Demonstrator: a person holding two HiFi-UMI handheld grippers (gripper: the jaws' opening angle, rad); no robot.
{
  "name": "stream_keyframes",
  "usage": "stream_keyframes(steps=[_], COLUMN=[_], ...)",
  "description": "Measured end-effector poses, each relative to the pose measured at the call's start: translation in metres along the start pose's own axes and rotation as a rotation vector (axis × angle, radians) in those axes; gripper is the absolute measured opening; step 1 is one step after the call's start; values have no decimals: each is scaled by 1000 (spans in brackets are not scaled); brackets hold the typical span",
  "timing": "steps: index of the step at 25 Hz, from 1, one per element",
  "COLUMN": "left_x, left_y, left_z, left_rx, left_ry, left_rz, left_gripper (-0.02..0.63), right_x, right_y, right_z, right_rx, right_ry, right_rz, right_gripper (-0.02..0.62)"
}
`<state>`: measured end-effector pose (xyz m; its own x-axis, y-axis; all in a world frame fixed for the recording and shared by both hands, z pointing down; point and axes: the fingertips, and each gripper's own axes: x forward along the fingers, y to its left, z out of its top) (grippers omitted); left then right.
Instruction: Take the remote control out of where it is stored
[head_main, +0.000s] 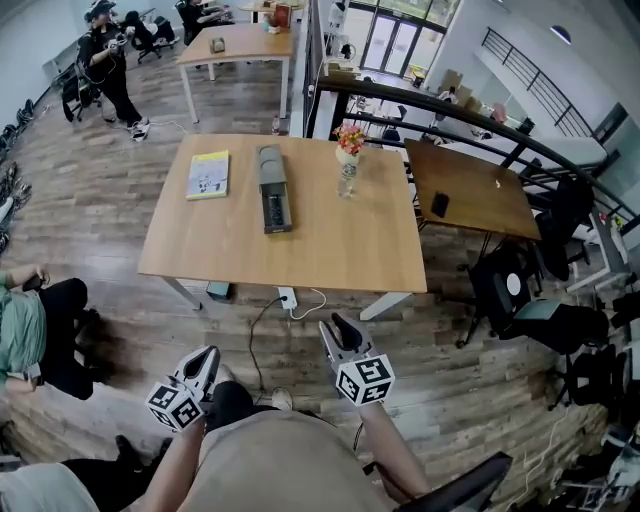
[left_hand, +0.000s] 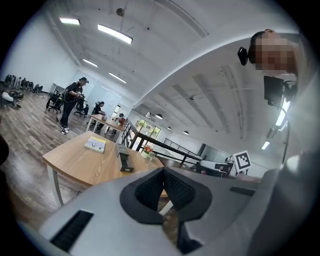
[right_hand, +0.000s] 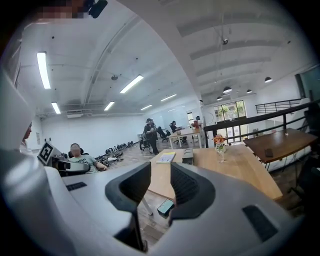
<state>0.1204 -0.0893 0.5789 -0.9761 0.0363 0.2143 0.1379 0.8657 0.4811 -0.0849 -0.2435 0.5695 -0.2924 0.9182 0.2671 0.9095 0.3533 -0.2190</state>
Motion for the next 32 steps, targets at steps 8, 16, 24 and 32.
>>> stream_keyframes(steps=[8, 16, 24, 32], left_x=[14, 66, 96, 117], left_y=[28, 65, 115, 186], left_z=[16, 63, 108, 150], left_rx=[-5, 15, 20, 22], left_ry=[-2, 15, 52, 54], left_rz=[8, -56, -102, -136], left_gripper=[5, 5, 5, 5], right_x=[36, 93, 163, 231], right_y=[1, -14, -4, 11], right_z=[7, 24, 52, 70], right_rx=[2, 22, 28, 26], right_ry=[13, 35, 31, 32], right_rz=[9, -40, -68, -107], right_gripper=[110, 110, 110, 110])
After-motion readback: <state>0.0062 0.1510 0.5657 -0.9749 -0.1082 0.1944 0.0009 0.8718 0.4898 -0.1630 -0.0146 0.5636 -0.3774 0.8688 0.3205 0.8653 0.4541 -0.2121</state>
